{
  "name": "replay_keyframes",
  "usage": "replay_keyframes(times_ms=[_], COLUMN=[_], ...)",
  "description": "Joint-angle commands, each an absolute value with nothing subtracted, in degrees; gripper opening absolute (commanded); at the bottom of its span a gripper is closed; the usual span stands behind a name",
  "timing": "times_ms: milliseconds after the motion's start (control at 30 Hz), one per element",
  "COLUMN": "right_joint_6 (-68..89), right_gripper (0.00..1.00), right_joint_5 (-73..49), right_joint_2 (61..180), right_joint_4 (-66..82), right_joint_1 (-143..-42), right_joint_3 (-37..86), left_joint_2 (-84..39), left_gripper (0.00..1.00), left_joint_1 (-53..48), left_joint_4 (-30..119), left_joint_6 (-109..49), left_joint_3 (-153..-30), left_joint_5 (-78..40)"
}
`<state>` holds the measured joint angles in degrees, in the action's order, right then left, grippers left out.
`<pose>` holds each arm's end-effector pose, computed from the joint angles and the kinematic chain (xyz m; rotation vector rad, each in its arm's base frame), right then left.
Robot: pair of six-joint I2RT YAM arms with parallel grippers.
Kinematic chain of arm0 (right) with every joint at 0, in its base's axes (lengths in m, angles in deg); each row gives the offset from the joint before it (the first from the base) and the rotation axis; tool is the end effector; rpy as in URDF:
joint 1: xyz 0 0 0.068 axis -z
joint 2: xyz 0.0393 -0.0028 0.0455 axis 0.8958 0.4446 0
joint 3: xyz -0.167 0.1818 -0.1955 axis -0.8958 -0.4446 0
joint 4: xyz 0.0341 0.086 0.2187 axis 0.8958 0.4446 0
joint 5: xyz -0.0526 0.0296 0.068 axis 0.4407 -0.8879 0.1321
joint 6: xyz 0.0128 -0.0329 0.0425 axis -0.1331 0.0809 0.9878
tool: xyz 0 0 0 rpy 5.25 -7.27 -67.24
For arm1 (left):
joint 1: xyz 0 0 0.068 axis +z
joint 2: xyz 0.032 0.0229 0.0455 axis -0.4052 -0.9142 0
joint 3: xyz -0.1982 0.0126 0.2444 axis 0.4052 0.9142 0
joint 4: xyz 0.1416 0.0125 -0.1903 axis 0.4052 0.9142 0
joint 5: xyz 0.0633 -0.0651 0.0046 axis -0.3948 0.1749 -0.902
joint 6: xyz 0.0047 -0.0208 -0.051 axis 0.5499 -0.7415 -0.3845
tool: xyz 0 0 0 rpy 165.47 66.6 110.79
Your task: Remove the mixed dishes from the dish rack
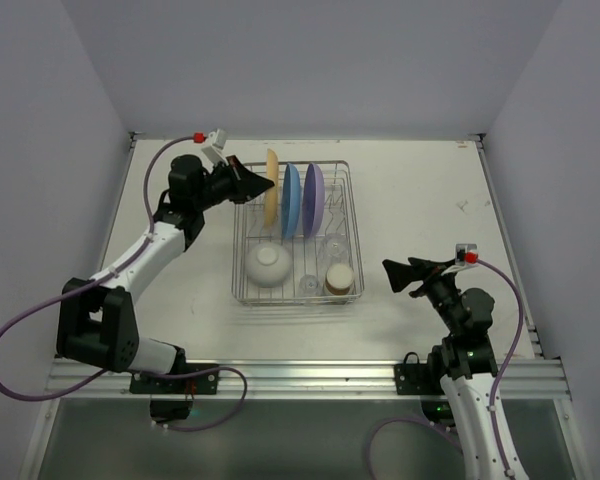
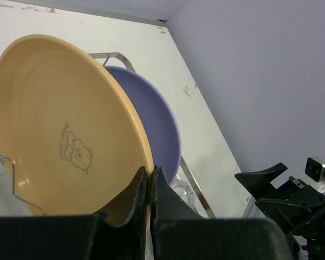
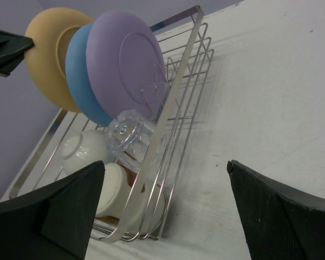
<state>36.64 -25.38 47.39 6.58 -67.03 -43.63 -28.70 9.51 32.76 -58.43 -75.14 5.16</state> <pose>0.0437 0.0159 0.2136 0.1274 1.6203 0.7760 0.2867 -0.0942 0.3545 0.0138 1.9032 -1.1627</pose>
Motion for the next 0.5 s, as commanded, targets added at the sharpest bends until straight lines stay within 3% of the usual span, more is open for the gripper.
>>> replay_keyframes(times_ms=[0, 467], right_joint_6=[36.6, 36.5], right_gripper=[0.99, 0.99], right_joint_5=[-26.8, -27.1], right_joint_2=[47.8, 48.2], right_joint_4=[4.3, 4.1], right_joint_1=[-66.9, -67.0], right_joint_3=[-43.6, -43.6], left_joint_2=[-25.4, -19.8], left_gripper=[0.00, 0.00], left_joint_1=[11.0, 11.1], left_joint_4=[25.2, 33.7], left_joint_6=[-60.7, -56.6], left_joint_3=[-75.7, -80.5], left_joint_5=[8.8, 4.9])
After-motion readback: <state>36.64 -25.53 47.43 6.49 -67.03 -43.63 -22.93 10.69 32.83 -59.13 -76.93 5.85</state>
